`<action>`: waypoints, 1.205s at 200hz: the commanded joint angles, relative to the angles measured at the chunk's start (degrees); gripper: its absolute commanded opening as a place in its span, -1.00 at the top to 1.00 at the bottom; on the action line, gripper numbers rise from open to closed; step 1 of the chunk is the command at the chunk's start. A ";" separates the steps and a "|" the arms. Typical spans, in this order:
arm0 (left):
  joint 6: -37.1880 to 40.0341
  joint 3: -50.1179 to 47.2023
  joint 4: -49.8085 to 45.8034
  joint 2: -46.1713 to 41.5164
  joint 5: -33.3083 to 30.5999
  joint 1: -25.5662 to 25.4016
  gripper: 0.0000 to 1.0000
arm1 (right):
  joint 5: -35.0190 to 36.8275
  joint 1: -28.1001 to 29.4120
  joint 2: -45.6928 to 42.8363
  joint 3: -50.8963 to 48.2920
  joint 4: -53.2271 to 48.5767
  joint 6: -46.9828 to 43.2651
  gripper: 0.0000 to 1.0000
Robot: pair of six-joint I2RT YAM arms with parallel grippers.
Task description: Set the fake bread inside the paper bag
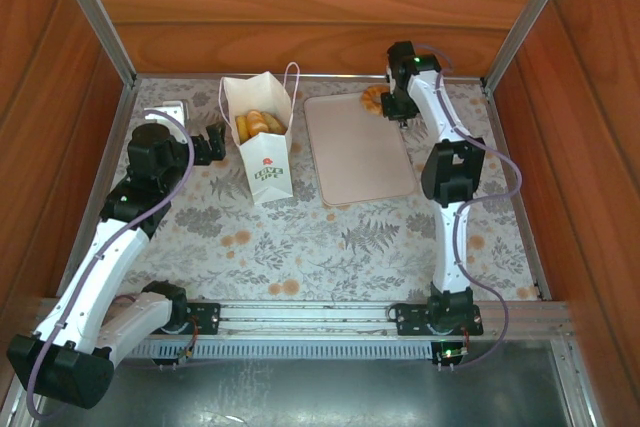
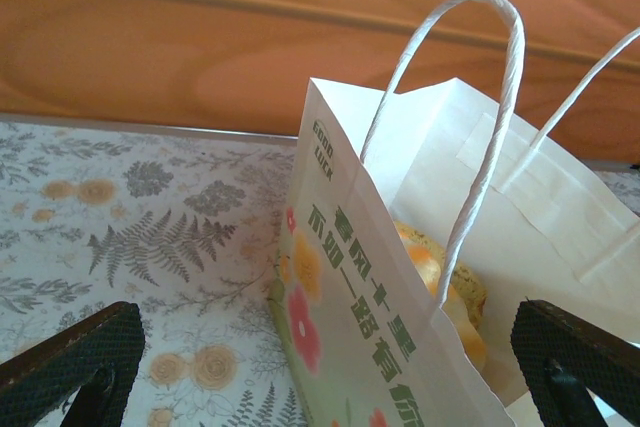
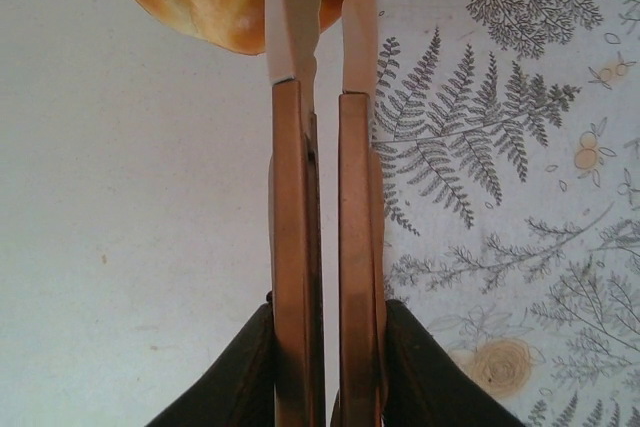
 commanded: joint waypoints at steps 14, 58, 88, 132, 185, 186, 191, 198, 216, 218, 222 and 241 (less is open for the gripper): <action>-2.37 3.87 -3.61 0.89 -1.58 0.55 -1.00 | 1.14 1.54 -8.42 -2.08 1.22 -0.16 0.68; -5.82 6.95 -5.54 3.28 0.74 1.11 -1.00 | 1.88 3.60 -18.56 -9.84 2.94 1.20 0.70; -6.47 10.11 -6.83 5.88 2.84 1.11 -0.90 | 2.17 5.64 -27.31 -15.66 4.75 2.23 0.70; -6.84 15.24 -8.94 12.50 7.07 0.65 -0.72 | 3.19 9.44 -38.41 -21.18 5.26 4.23 0.71; -5.50 16.23 -9.35 18.53 4.40 -0.29 -0.66 | -0.76 14.65 -50.67 -24.86 8.32 6.19 0.72; -5.50 16.17 -9.35 18.55 4.35 -0.29 -0.65 | -0.86 14.69 -50.89 -24.83 8.36 6.23 0.72; -5.41 15.93 -9.35 18.78 3.91 -0.29 -0.65 | -1.24 15.11 -51.52 -24.73 8.62 6.24 0.72; -5.32 15.51 -9.35 19.04 3.23 -0.31 -0.64 | -1.62 15.78 -52.33 -24.37 8.82 6.35 0.72; -5.41 14.25 -9.35 19.31 2.33 -0.30 -0.60 | -3.52 17.45 -53.47 -22.88 9.07 6.49 0.72; -5.45 14.19 -9.35 19.35 2.30 -0.36 -0.59 | -3.75 17.63 -53.57 -22.66 9.15 6.52 0.72; -5.56 13.91 -9.35 19.36 2.20 -0.35 -0.57 | -4.23 18.14 -53.64 -22.35 9.29 6.64 0.72; -6.19 13.07 -9.35 19.19 2.30 -0.31 -0.44 | -7.21 20.28 -53.84 -21.78 11.33 7.71 0.73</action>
